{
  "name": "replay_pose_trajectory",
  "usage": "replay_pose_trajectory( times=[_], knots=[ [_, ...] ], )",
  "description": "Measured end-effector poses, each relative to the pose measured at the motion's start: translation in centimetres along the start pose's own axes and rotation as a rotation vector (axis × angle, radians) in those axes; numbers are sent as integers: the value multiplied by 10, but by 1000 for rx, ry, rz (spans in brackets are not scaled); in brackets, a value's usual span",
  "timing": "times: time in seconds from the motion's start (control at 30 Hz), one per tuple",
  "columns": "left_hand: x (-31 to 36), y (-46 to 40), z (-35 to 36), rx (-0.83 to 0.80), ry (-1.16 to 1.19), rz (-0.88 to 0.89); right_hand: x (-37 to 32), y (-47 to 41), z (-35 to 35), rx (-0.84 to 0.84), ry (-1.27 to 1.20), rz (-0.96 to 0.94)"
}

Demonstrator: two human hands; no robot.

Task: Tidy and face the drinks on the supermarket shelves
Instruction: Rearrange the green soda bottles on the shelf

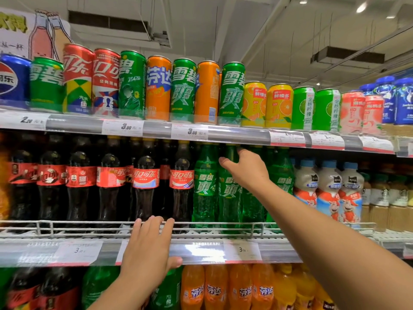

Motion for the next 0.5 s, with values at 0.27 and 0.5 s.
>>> replay_pose_trajectory(
  times=[0.27, 0.5],
  knots=[
    [1, 0, -1, -14, 26, -4, 2, -7, 0, -61, 99, 0],
    [0, 0, -3, -17, 44, -3, 0, -6, 0, -149, 87, -3]
  ],
)
Point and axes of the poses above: each hand's wrist, its own y-axis away from the middle knuckle, its own z-axis out of the palm, x = y × z, the point moved 1 cm from there along -y, towards the middle knuckle, and after that the axes turned 5 degrees about x, right-handed, at the moved point
